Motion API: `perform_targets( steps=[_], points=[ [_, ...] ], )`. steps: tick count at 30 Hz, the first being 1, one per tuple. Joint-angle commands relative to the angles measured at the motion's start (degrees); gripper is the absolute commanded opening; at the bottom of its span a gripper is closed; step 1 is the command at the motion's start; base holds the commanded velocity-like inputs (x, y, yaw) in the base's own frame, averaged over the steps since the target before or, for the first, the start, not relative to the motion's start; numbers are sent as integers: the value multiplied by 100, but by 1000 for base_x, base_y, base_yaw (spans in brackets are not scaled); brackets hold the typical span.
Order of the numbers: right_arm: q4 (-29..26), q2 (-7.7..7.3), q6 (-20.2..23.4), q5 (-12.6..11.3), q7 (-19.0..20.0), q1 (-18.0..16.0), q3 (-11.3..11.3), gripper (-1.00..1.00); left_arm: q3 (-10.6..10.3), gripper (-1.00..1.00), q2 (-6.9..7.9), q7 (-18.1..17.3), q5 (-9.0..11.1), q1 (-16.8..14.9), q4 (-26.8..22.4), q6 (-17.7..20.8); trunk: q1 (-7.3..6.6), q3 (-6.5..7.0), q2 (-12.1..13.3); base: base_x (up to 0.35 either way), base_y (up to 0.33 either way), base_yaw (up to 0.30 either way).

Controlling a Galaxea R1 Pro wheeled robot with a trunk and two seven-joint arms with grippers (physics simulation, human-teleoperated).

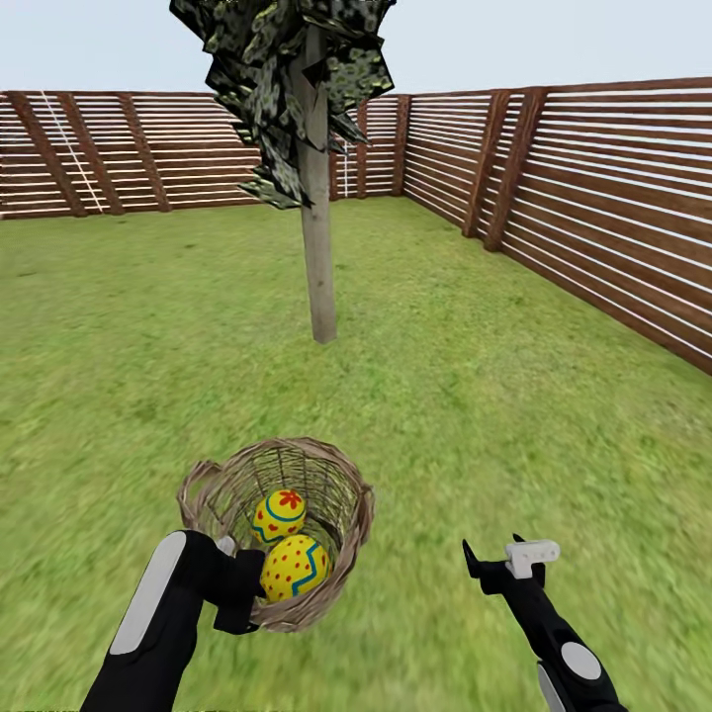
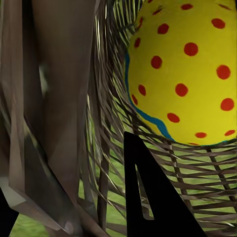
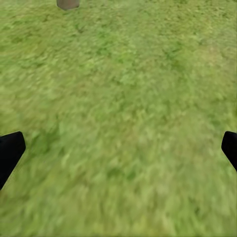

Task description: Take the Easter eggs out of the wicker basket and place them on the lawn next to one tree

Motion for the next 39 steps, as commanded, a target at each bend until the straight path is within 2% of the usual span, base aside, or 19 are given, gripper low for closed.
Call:
perform_targets(
  steps=[1,10,21,29,39],
  points=[
    [-1,-4,-5,-20,12,-1,3,100,12,-100,-6,31,16,-4,-3,66,-23,15,39,0,0,36],
    [2,-4,-8,-20,11,-1,-1,100,12,-100,-7,31,16,-4,15,66,-221,177,400,0,0,2],
    [-1,-4,-23,-20,12,-1,-10,100,12,-100,-6,41,11,-4,15,58,-462,472,841,0,0,0],
    [1,-4,-23,-20,12,-1,-2,100,12,-100,-5,391,-22,-4,15,24,-638,690,1162,0,0,0],
    [4,-4,-23,-20,12,-1,-7,100,12,-100,2,427,-27,-4,65,22,-858,963,1563,0,0,0]
  ],
)
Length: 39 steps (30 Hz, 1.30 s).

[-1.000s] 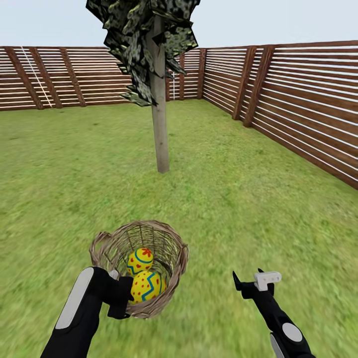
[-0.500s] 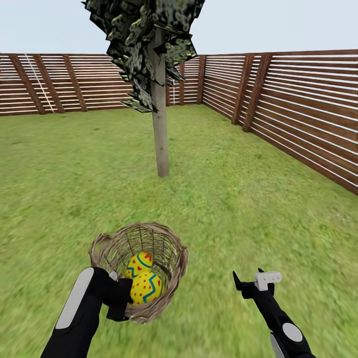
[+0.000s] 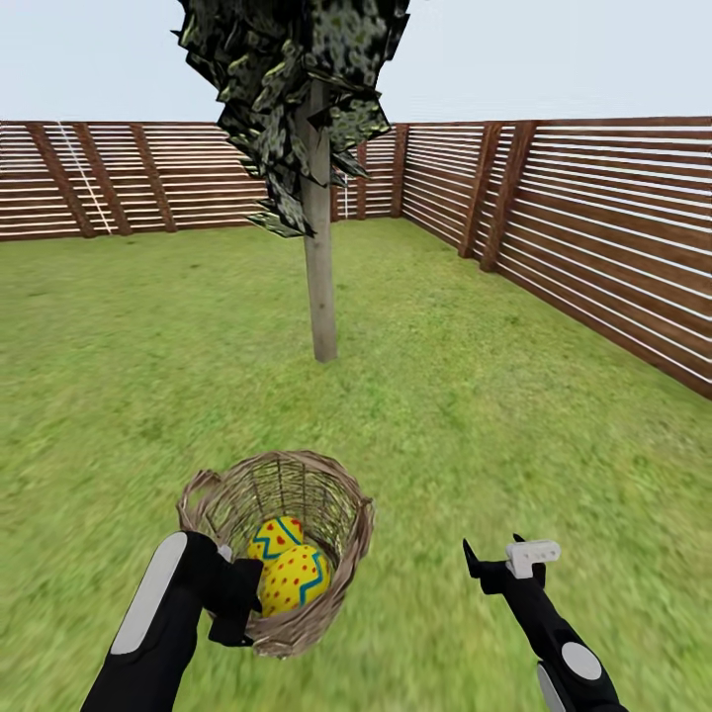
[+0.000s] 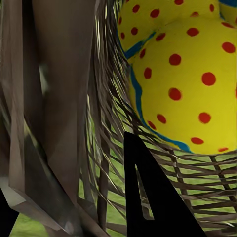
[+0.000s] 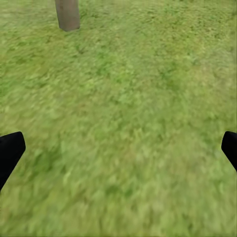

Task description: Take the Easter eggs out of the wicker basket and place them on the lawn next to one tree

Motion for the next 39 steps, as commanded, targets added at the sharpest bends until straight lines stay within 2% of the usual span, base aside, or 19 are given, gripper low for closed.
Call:
perform_targets(
  steps=[1,7,10,12,19,21,24,25,26,27,31,32,34,36,39],
  points=[
    [-1,-4,-7,-20,12,-2,3,100,14,-100,-6,30,14,-4,-2,65,-22,23,39,0,0,0],
    [18,-32,10,-1,35,-2,1,100,14,-100,-6,30,14,-4,-1,65,-154,185,279,0,0,0],
    [51,-59,-9,791,18,-2,-86,100,14,-100,-6,30,14,-4,-1,65,-220,264,400,0,0,0],
    [55,-49,-18,900,5,-2,-149,100,14,-100,-6,30,7,-4,-1,65,-264,318,480,0,0,0],
    [123,-14,-48,879,39,-2,-141,100,14,-100,-6,26,5,-4,-1,65,-418,490,760,0,0,5],
    [404,-33,-52,850,74,-2,-157,100,14,-100,-13,23,11,-4,-1,65,-462,544,841,0,0,0],
    [536,-22,-56,842,97,-2,-126,100,14,-100,-15,22,8,-4,-1,65,-528,625,961,0,0,0],
    [872,-21,-88,844,96,-2,-122,100,14,-100,-2,22,6,-4,-1,65,-550,652,1001,0,0,0],
    [1297,-37,-326,855,86,-10,-122,100,14,-100,8,13,5,-6,-1,65,-572,678,1041,0,0,0],
    [1443,-38,-515,853,68,-32,-122,100,14,-100,11,6,-2,-4,-1,65,-593,702,1081,0,0,0],
    [1542,-6,-611,866,57,-46,-111,100,14,-100,12,12,-4,-4,-1,65,-681,798,1242,0,0,0],
    [1712,-4,-619,861,56,-46,-112,100,14,-100,12,13,-4,-4,-1,65,-703,821,1282,0,0,0],
    [2365,-4,-1187,856,43,-46,-128,100,14,-100,-10,17,3,-4,-2,65,-747,866,1362,0,0,0],
    [2501,-4,-1285,849,35,-46,-130,100,14,-100,8,21,5,-4,-1,65,-791,909,1442,0,0,0],
    [3039,-2,-1632,852,30,-46,-101,100,14,-100,12,11,5,-4,-1,67,-857,973,1563,0,0,0]
  ],
)
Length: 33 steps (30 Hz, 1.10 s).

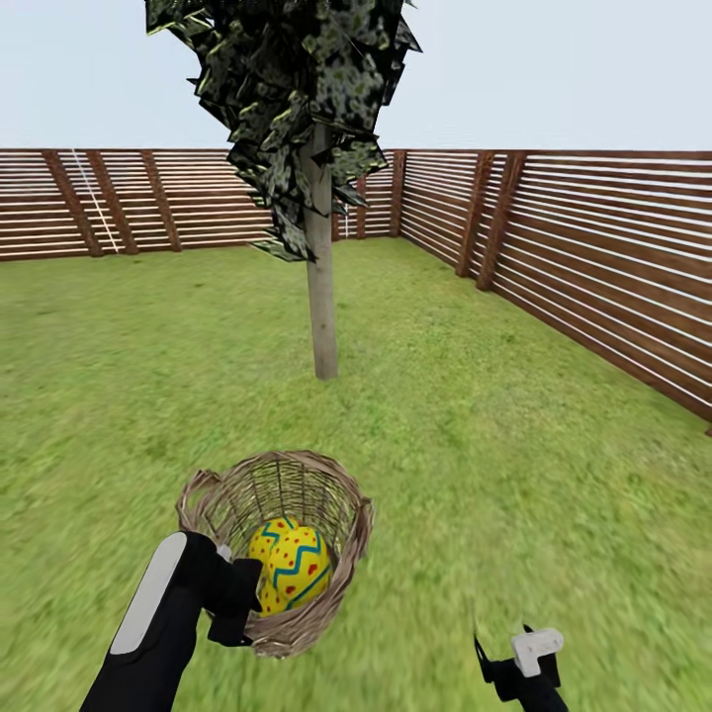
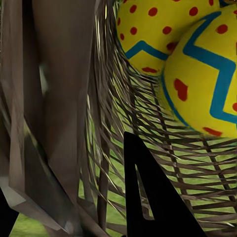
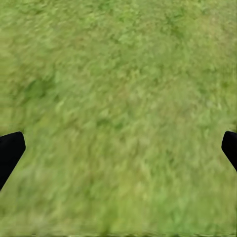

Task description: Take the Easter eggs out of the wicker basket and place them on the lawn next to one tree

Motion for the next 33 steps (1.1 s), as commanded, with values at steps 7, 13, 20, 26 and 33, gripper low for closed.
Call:
perform_targets(
  steps=[7,13,20,26,33],
  points=[
    [143,4,-127,49,-5,-3,10,100,14,-100,-6,-5,14,-5,11,88,-154,155,278,0,0,0],
    [134,4,-141,47,-11,-3,10,100,14,-100,-6,-29,13,-5,34,90,-286,316,518,0,0,0],
    [105,4,-141,47,-5,-3,18,100,14,-100,-6,-30,13,-5,34,90,-439,507,799,0,0,0],
    [107,4,-141,48,-13,-3,10,100,14,-100,-6,-29,13,-5,39,90,-571,671,1040,0,0,0],
    [98,4,-141,54,-13,-3,10,100,8,-100,-1,-30,13,-5,40,90,-703,844,1280,0,0,0]
  ],
)
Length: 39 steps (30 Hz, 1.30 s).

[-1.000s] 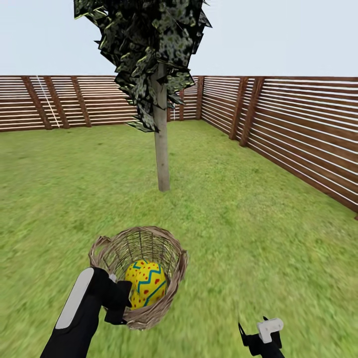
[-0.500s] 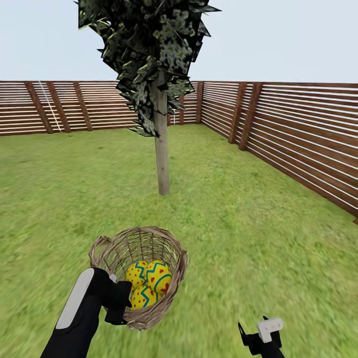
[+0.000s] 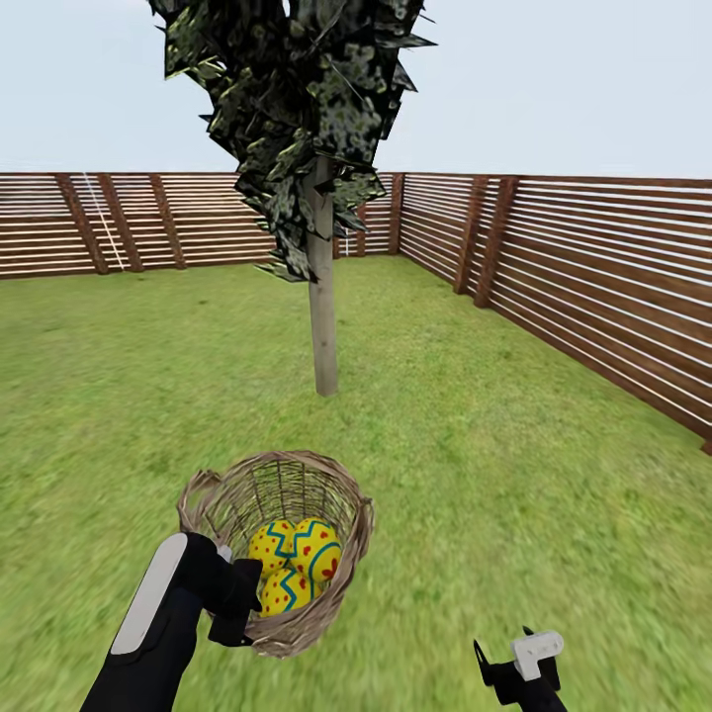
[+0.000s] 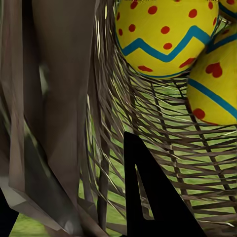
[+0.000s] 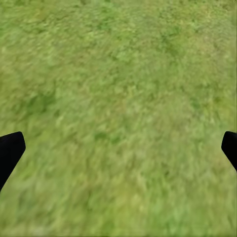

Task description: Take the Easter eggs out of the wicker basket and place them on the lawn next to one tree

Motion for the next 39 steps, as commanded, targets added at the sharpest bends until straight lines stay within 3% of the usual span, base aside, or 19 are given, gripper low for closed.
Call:
perform_targets(
  steps=[1,26,39],
  points=[
    [-5,-3,-13,37,-3,-3,4,100,12,-100,-3,36,19,-5,-4,60,1,2,-7,0,0,0],
    [-102,-3,-13,31,-12,-3,-4,100,28,-100,25,13,5,-5,243,75,1,29,-7,289,-47,37],
    [-113,-3,-13,30,-12,-3,-23,100,21,-100,34,13,-13,-5,251,83,1,29,-7,327,-101,212]
  ],
)
